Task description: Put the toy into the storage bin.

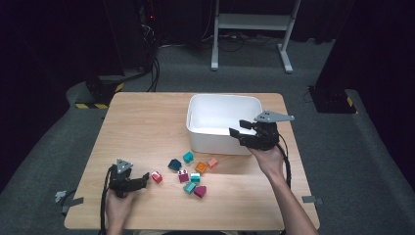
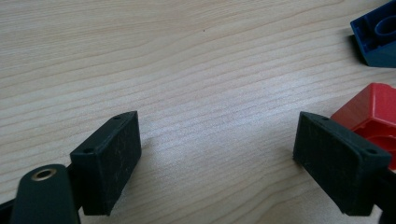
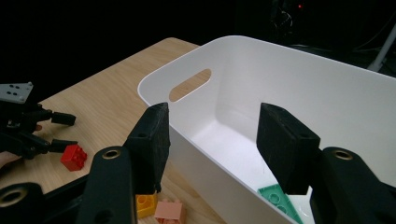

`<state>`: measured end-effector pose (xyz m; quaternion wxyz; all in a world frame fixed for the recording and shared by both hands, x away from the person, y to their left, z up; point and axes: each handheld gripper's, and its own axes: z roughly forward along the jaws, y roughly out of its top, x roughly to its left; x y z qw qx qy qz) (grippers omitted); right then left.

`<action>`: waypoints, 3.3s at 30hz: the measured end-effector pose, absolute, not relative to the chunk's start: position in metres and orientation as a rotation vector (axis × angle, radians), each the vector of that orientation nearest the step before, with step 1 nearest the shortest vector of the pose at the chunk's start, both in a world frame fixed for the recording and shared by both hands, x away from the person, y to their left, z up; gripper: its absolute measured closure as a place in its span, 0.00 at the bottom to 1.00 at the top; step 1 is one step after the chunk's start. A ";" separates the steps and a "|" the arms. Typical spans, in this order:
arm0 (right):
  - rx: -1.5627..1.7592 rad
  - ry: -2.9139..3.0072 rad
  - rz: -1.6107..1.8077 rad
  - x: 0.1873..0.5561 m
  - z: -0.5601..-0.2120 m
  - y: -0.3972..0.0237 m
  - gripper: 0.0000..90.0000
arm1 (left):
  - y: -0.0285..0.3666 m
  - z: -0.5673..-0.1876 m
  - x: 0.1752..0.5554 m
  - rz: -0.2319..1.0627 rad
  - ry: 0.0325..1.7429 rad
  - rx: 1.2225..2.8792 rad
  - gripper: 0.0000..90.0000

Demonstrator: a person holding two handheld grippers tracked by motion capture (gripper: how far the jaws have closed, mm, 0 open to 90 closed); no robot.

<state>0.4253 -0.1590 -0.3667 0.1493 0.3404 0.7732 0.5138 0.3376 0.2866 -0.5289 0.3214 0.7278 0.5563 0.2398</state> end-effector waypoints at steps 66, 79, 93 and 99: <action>0.992 2.399 1.316 0.405 -0.498 -0.104 0.48 | 0.287 -0.529 0.338 0.630 1.461 1.914 0.17; 1.011 2.416 1.276 0.412 -0.510 -0.092 0.48 | 0.287 -0.529 0.338 0.631 1.461 1.915 0.17; 1.006 2.426 1.218 0.412 -0.517 -0.090 0.63 | 0.287 -0.529 0.338 0.630 1.461 1.915 0.17; 0.991 2.421 1.216 0.410 -0.516 -0.092 0.65 | 0.287 -0.529 0.338 0.631 1.461 1.914 0.17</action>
